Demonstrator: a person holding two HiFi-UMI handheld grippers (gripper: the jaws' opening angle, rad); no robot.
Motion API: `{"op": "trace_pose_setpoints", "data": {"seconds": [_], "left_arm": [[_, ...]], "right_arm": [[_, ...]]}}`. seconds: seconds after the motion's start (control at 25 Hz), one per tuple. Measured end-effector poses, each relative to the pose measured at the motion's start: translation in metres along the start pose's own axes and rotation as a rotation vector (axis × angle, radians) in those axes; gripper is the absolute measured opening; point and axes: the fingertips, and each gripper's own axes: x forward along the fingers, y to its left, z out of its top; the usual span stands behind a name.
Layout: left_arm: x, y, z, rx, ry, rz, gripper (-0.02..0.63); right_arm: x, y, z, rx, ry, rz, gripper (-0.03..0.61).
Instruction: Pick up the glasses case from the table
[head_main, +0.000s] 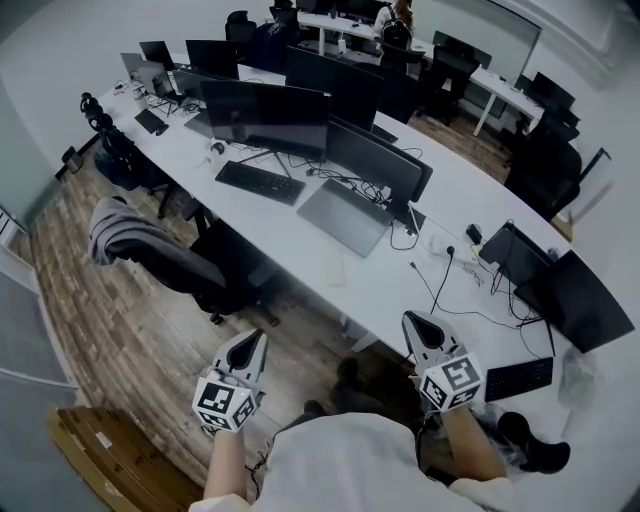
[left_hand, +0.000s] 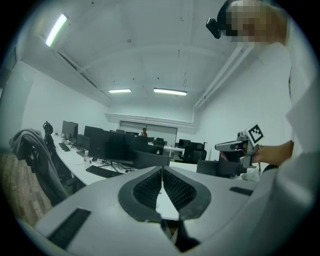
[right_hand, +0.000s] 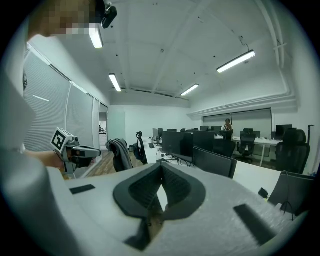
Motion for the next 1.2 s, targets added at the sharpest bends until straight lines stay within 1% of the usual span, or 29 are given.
{"op": "trace_pose_setpoints", "data": {"seconds": [0.16, 0.28, 0.44, 0.6, 0.68, 0.76, 0.92, 1.04, 1.12, 1.2], "left_arm": [[0.025, 0.007, 0.005, 0.006, 0.005, 0.015, 0.014], [0.047, 0.009, 0.009, 0.005, 0.009, 0.024, 0.014], [0.083, 0.012, 0.013, 0.006, 0.023, 0.029, 0.014], [0.122, 0.014, 0.014, 0.007, 0.037, 0.028, 0.014], [0.141, 0.013, 0.021, 0.003, 0.05, 0.034, 0.014], [0.16, 0.011, 0.027, 0.002, 0.066, 0.042, 0.014], [0.197, 0.007, 0.019, 0.024, 0.073, 0.033, 0.013], [0.22, 0.001, 0.024, 0.017, 0.087, 0.035, 0.013], [0.232, -0.002, 0.021, 0.017, 0.083, 0.023, 0.014], [0.242, -0.005, 0.026, 0.011, 0.085, 0.022, 0.014]], "right_arm": [[0.023, -0.025, -0.002, 0.01, 0.004, 0.001, -0.002], [0.041, -0.043, 0.002, -0.007, 0.003, 0.016, -0.002], [0.064, -0.073, 0.008, -0.017, -0.003, 0.035, -0.002], [0.088, -0.105, 0.007, -0.008, 0.004, 0.048, -0.002], [0.098, -0.121, 0.006, -0.002, 0.008, 0.052, -0.002], [0.105, -0.137, 0.004, 0.005, 0.012, 0.059, -0.002], [0.116, -0.17, -0.001, 0.018, 0.018, 0.068, -0.002], [0.121, -0.19, -0.006, 0.028, 0.02, 0.067, -0.002], [0.124, -0.2, -0.008, 0.035, 0.021, 0.065, -0.002], [0.126, -0.208, -0.009, 0.038, 0.021, 0.064, -0.002]]}}
